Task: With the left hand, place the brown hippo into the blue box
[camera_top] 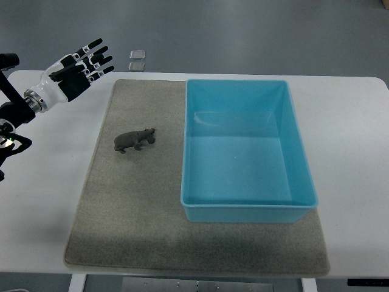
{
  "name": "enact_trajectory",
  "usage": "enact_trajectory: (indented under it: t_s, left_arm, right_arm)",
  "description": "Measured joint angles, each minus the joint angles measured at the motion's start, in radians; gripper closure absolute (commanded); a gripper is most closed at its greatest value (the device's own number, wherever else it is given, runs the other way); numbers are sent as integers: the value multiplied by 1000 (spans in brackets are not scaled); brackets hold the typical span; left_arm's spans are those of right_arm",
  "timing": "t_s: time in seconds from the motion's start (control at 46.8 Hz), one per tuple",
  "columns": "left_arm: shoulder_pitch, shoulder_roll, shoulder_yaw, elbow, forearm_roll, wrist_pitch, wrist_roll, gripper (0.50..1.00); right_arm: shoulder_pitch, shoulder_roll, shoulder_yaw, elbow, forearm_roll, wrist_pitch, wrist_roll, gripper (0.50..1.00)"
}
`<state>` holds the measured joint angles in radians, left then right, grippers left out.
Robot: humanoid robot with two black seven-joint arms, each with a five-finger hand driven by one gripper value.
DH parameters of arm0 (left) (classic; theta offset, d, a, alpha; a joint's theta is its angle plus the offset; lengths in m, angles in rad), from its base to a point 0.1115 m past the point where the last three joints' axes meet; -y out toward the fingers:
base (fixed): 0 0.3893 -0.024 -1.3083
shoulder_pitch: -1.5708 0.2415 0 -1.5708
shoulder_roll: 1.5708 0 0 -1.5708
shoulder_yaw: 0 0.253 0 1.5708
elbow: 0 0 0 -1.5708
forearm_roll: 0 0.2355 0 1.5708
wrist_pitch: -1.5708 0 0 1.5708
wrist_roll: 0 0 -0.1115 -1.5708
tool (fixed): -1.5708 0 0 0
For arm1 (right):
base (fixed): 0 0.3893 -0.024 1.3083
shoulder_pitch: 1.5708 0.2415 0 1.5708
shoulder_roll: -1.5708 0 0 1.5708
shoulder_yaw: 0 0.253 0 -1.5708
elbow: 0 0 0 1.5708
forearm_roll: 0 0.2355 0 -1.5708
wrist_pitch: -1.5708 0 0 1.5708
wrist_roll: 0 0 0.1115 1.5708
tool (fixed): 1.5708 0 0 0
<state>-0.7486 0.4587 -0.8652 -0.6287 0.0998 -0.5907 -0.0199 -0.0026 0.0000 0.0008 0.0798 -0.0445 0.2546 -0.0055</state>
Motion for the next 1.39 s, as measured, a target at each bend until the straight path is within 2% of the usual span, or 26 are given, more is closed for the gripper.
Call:
enact_trajectory:
  t_s: [0.299,0.492,0.578,0.663,0.77,0.898,1.241,1.39]
  left_arm:
    - [0,15,1,-9,1,0,-20,504]
    - [0,81,10,-91,2,18,-17,519]
    - [0,122,16,-127,9,8,-20,538]
    - [12,169,17,-180,32,4,-22,596]
    - [16,234,17,-244,78,4,-27,617]
    - [14,308,24,-300,152,7,-42,604]
    - [17,486,70,-430,448,8,-160,576]
    - [19,541,72,-494,619,8,-186,506]
  right_arm:
    - [0,0,1,0,0,0,0,564]
    - [0,0,0,0,0,0,0,564]
    - [0,0,0,0,0,0,0,564]
    - [0,0,0,0,0,0,0,564]
    - [1,0,0,0,0,0,0,564]
    - [0,0,0,0,0,0,0,564]
    - [0,0,0,0,0,0,0,564]
    - [1,0,0,0,0,0,0,564]
